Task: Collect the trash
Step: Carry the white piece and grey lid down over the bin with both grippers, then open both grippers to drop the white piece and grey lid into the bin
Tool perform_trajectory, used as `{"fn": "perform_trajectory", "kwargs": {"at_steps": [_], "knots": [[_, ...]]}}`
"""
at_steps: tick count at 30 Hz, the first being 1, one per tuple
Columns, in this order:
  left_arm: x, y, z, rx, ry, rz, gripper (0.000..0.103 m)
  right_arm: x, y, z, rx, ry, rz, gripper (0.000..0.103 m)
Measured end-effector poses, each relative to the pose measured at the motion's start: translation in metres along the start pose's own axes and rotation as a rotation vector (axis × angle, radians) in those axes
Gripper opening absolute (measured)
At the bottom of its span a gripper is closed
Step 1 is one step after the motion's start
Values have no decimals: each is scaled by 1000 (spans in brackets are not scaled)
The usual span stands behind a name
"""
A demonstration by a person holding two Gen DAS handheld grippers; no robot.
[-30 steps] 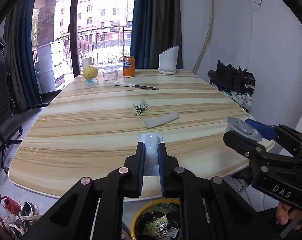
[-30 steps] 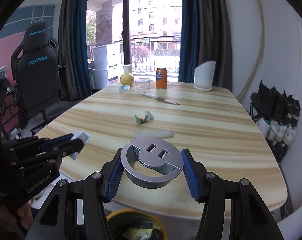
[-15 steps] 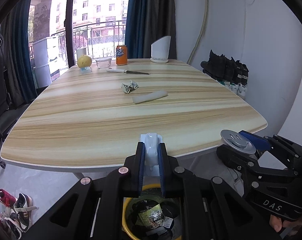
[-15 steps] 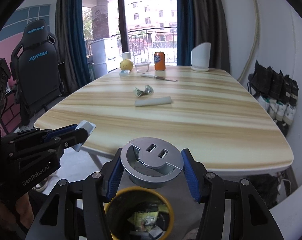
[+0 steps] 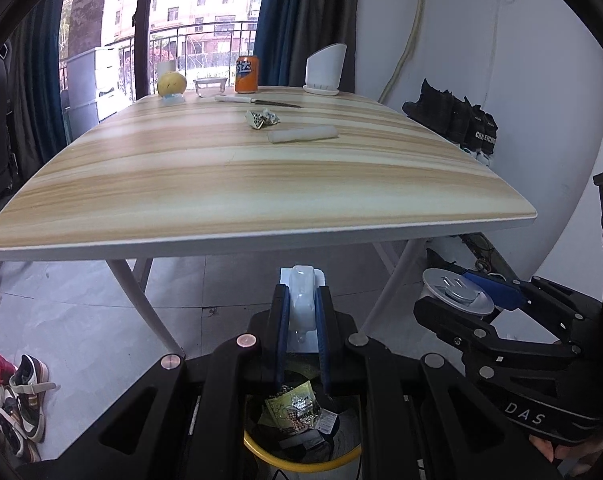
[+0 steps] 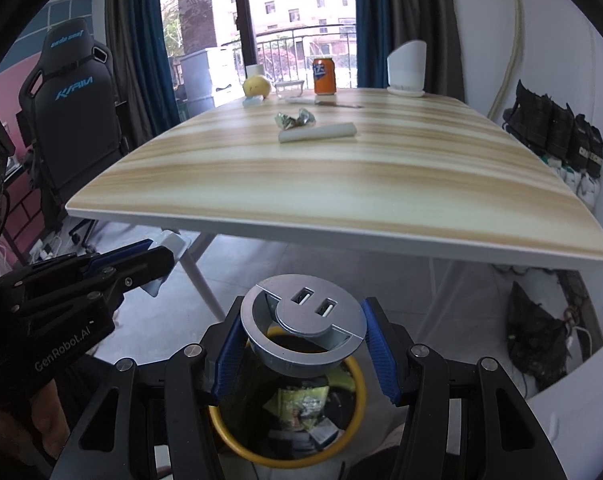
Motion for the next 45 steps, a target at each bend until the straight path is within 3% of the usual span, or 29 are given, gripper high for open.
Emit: {"fn": "perform_trajectory", "kwargs": {"at_steps": [16, 30, 45], "knots": [[-51, -17, 44, 35, -132, -42, 8, -47, 0, 55, -46, -159, -7, 55], [-101, -33, 93, 28, -293, -137, 8, -97, 1, 109, -107, -319, -14, 55], [-139, -39, 107, 45, -409, -189, 8, -157, 3, 140, -127, -489, 9, 55]]}}
Point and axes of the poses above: each gripper's, at about its wrist camera, not at the fingertips, and z roughly the way its jaws point, y to its right, x to its top, the point moved 10 cm from there along z, roughly the way its jaws point, and after that the axes turned 10 degrees about -x, right-handed, at the moved point
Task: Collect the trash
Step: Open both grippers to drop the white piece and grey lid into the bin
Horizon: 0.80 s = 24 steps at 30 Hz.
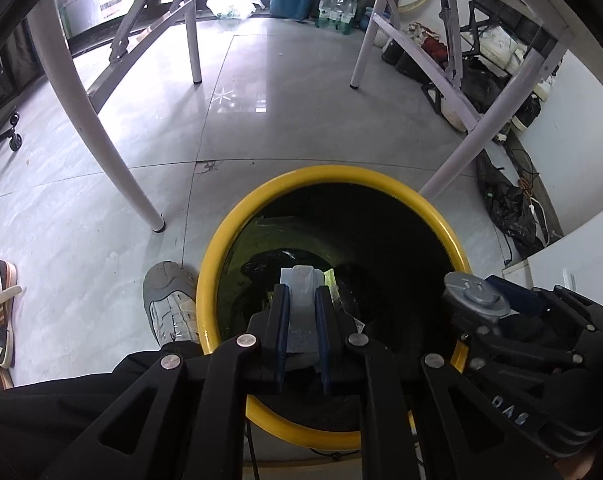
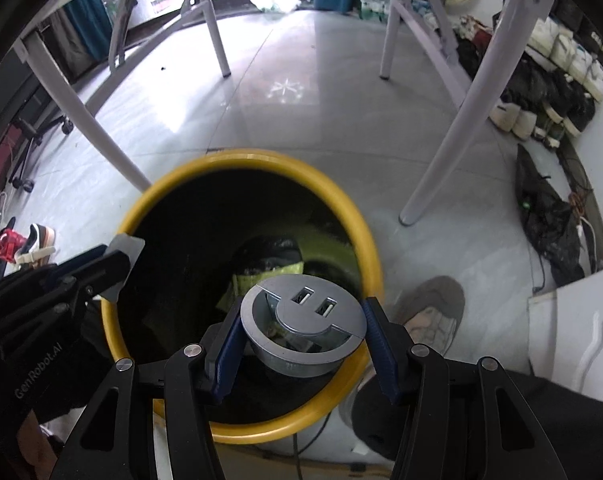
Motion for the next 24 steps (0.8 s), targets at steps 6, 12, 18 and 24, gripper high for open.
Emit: {"fn": "perform_trajectory", "kwargs": {"at_steps": [6, 12, 18, 24], "knots": [[-2, -1, 9, 7, -27, 16, 8, -1, -4, 1, 1, 0, -7, 55], [-3, -2, 14, 10, -46, 21, 8, -2, -3, 5, -3, -16, -5, 55], [-6, -2, 17, 7, -62, 21, 8, -4, -3, 7, -6, -22, -5, 55], [-6, -1, 21, 8, -77, 24, 9, -5, -2, 9, -10, -29, -5, 55]]}}
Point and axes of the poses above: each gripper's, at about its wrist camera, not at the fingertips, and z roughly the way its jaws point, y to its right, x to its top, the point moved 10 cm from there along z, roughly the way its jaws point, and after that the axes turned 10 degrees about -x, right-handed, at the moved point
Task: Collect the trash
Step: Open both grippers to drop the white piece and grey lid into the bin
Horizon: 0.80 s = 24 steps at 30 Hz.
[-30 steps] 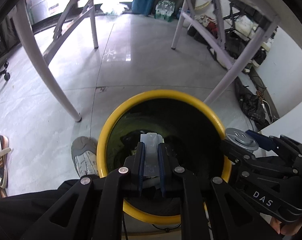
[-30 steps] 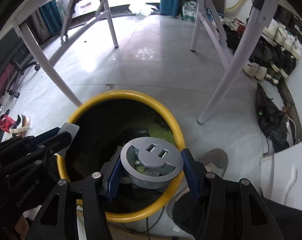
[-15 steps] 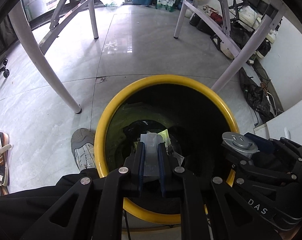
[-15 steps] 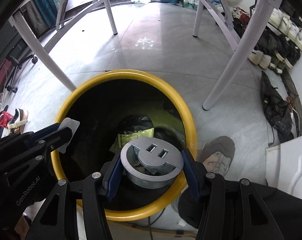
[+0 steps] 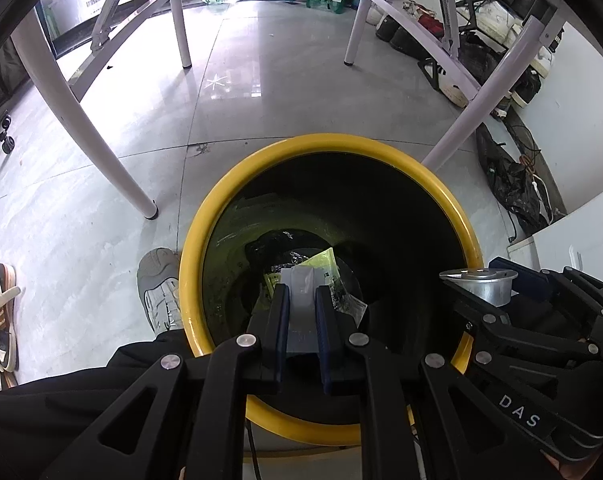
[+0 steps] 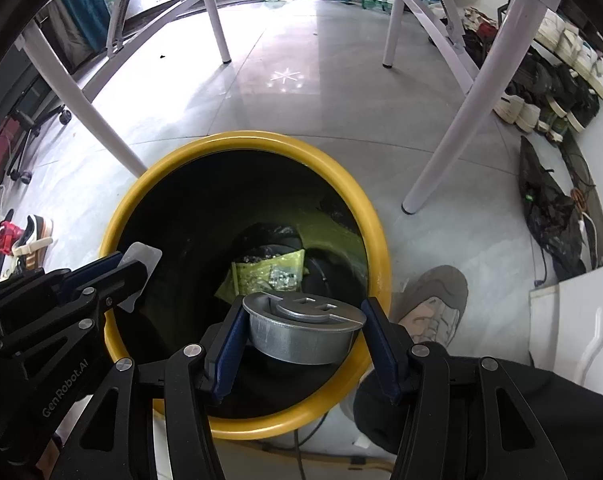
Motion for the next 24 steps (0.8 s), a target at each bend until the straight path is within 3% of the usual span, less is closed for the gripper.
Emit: {"fn": "perform_trajectory", "kwargs": {"at_steps": [9, 12, 17, 24], "knots": [[-2, -4, 1, 25, -6, -11, 11, -1, 1, 1, 2, -3, 4, 55], [-2, -5, -1, 31, -2, -13, 16, -1, 1, 1, 3, -4, 7, 55], [-1, -7, -4, 35, 16, -19, 40, -2, 1, 2, 3, -5, 7, 55], [1, -18, -7, 59, 30, -64, 43, -1, 1, 1, 8, -4, 5, 58]]}}
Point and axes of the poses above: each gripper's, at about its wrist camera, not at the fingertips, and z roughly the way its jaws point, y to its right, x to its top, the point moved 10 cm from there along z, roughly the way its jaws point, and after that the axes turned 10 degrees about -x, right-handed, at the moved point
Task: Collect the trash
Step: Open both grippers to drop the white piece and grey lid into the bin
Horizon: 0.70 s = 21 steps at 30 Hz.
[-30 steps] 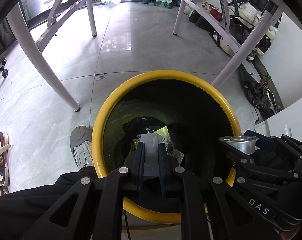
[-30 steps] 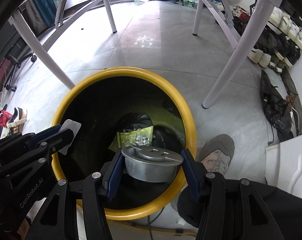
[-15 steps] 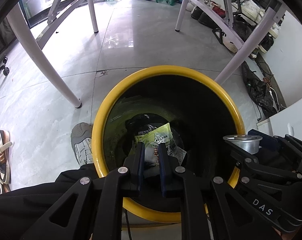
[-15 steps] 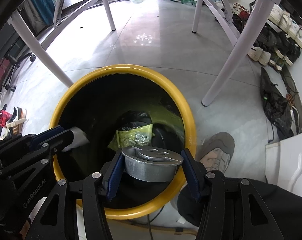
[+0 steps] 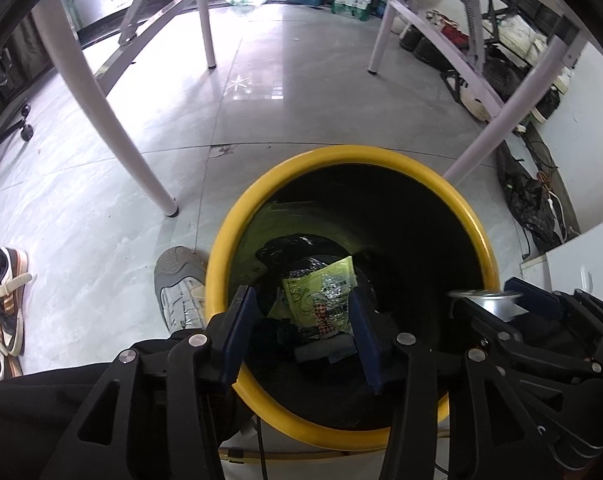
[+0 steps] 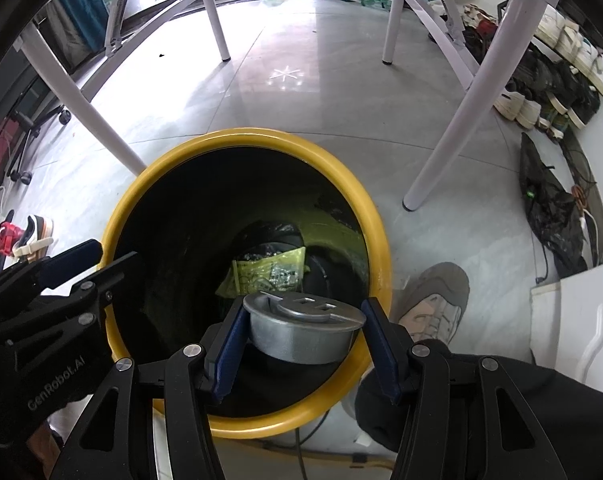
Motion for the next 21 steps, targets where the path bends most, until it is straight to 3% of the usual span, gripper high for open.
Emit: {"fn": "perform_trajectory", "kwargs": {"at_steps": [2, 5, 21], "knots": [[1, -3, -1, 7, 5, -15, 44, 0, -1, -1, 15, 1, 7, 74], [2, -5, -3, 10, 17, -25, 45, 2, -1, -3, 22, 8, 16, 87], [7, -13, -14, 18, 60, -78, 55, 1, 5, -1, -12, 5, 39, 101]]}}
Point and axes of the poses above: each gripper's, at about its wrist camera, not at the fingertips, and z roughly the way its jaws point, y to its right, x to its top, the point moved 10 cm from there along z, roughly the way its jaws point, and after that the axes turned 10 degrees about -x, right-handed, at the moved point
